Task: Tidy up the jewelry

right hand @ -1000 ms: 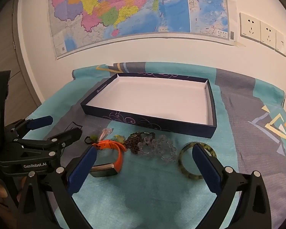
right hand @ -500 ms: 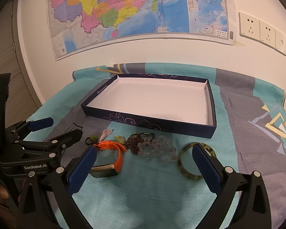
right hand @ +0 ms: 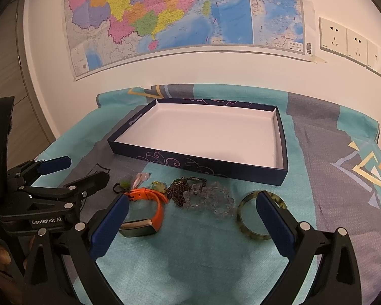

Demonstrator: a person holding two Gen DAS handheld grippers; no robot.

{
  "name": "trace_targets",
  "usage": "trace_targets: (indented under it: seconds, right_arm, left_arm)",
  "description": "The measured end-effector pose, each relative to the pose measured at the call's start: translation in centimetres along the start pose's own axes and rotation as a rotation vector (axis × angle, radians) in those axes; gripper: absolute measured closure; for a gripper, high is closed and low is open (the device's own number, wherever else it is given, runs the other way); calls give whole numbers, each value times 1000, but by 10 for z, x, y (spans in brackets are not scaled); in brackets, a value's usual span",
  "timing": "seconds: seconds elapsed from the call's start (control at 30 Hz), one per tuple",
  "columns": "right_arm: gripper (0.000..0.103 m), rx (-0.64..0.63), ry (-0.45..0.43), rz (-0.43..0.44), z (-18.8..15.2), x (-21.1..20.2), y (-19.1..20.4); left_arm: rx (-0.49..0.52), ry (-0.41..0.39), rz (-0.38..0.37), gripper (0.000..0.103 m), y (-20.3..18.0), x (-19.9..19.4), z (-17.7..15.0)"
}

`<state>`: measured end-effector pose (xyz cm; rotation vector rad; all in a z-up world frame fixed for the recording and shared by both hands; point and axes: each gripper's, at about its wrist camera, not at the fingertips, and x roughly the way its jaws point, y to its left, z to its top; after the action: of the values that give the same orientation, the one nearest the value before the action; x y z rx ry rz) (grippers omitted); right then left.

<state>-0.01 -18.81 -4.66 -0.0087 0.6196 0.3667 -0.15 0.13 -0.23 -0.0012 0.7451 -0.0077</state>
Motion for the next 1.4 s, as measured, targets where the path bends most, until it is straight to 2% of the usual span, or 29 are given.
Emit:
trace_targets:
  seconds: [1.4]
  right_arm:
    - [6, 5, 15, -2, 2, 2, -2]
  left_arm:
    - [3, 12, -21, 5, -2, 4, -3]
